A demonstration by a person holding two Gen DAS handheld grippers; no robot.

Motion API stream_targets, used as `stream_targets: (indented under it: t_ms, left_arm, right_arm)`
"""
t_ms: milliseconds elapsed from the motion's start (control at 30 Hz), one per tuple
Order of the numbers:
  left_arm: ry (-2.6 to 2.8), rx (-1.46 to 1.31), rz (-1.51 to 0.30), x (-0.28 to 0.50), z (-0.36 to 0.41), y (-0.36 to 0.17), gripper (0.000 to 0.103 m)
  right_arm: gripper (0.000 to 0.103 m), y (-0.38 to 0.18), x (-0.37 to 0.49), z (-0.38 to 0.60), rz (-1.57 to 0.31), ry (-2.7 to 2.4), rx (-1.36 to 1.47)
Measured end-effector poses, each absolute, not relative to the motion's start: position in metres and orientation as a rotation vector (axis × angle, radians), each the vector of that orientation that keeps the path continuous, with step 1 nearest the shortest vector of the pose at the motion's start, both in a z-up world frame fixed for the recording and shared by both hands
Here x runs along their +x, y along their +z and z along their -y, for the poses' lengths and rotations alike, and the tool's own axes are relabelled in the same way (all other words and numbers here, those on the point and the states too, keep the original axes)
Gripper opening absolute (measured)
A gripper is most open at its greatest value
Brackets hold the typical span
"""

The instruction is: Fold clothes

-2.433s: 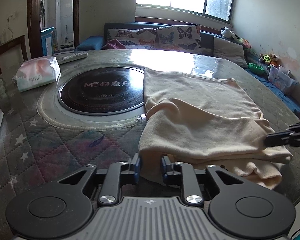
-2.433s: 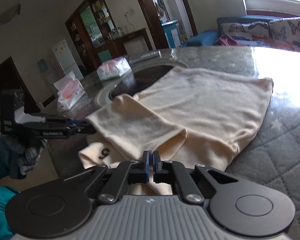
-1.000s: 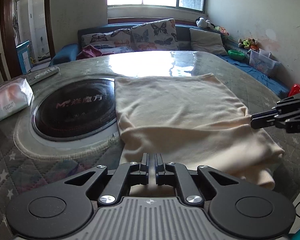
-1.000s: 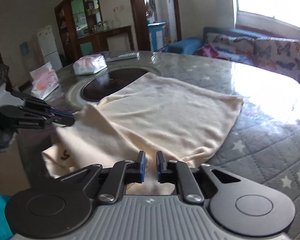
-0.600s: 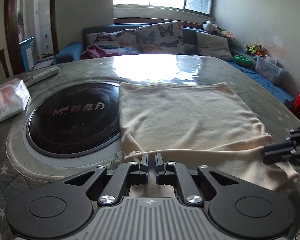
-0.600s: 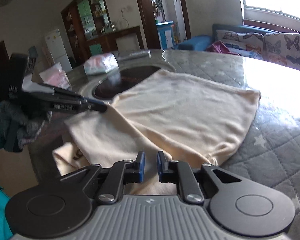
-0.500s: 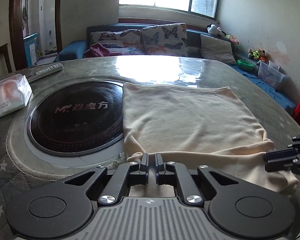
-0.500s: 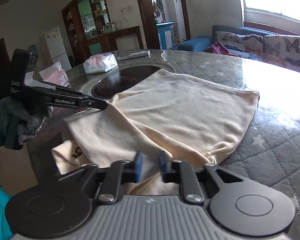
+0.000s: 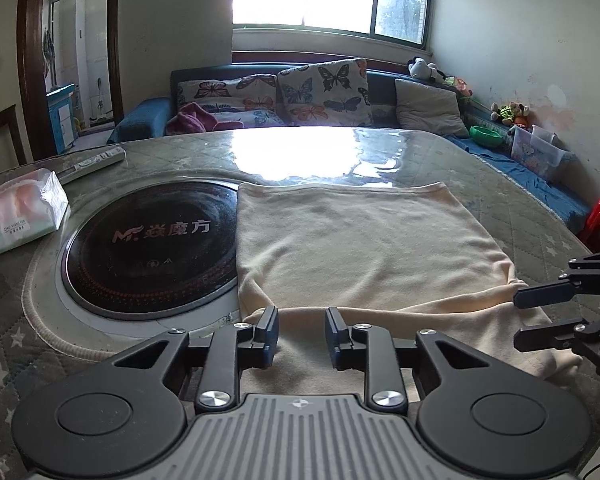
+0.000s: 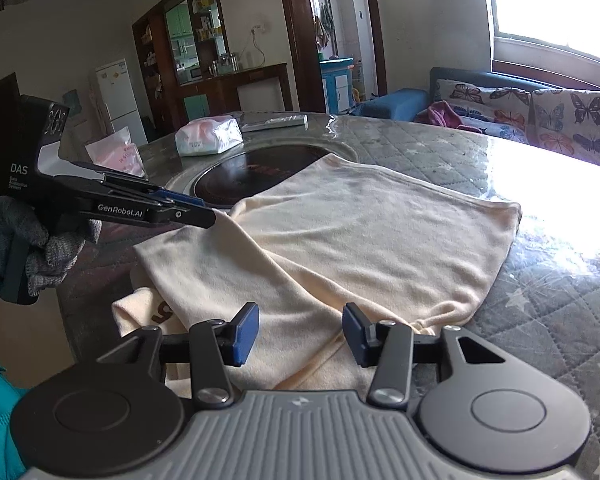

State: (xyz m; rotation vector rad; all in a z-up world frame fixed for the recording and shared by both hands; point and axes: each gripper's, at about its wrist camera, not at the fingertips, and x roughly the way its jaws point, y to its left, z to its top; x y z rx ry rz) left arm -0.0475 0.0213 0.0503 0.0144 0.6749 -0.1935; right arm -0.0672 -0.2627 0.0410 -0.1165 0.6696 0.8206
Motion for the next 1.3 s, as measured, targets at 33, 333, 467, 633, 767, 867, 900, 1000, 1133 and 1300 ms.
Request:
stream_targets:
  t_ms: [33, 333, 467, 633, 767, 867, 900, 1000, 1133, 1300]
  left_arm:
    - [-0.201, 0.02, -0.674, -0.048, -0.02, 0.051, 0.028]
    - [-0.26, 0.115, -0.651, -0.051, 0.0, 0.052, 0.031]
    - [-0.286, 0.15, -0.638, -0.046, 0.006, 0.051, 0.031]
    - [-0.317, 0.182, -0.634, -0.04, 0.01, 0.047, 0.031]
    - [-0.307, 0.204, -0.643, -0.038, 0.01, 0.042, 0.031]
    - [-0.282, 0.193, -0.65, -0.035, 0.005, 0.04, 0.031]
    - [-0.271, 0.189, -0.653, -0.035, 0.003, 0.039, 0.031]
    - [-0.244, 0.172, -0.657, -0.034, -0.003, 0.038, 0.031]
    - [-0.235, 0.155, -0.646, -0.037, -0.007, 0.042, 0.031]
    - [-0.285, 0.156, -0.637, -0.044, 0.0, 0.048, 0.031]
  right_arm:
    - [0.047, 0.041, -0.067, 0.262, -0.669, 0.821, -0.117]
    - [0.047, 0.037, -0.061, 0.265, -0.679, 0.79, -0.11]
    - [0.045, 0.034, -0.056, 0.268, -0.705, 0.789, -0.084]
    - [0.025, 0.03, -0.053, 0.265, -0.718, 0.776, -0.076]
    - [0.007, 0.038, -0.057, 0.267, -0.675, 0.759, -0.073]
    - [0.007, 0.044, -0.06, 0.268, -0.626, 0.733, -0.091]
    - [0.008, 0.044, -0.058, 0.267, -0.63, 0.733, -0.102]
    - [0.011, 0.036, -0.054, 0.267, -0.677, 0.718, -0.109]
    - [0.013, 0.041, -0.059, 0.272, -0.644, 0.716, -0.096]
    - [0.025, 0.049, -0.064, 0.267, -0.618, 0.774, -0.105]
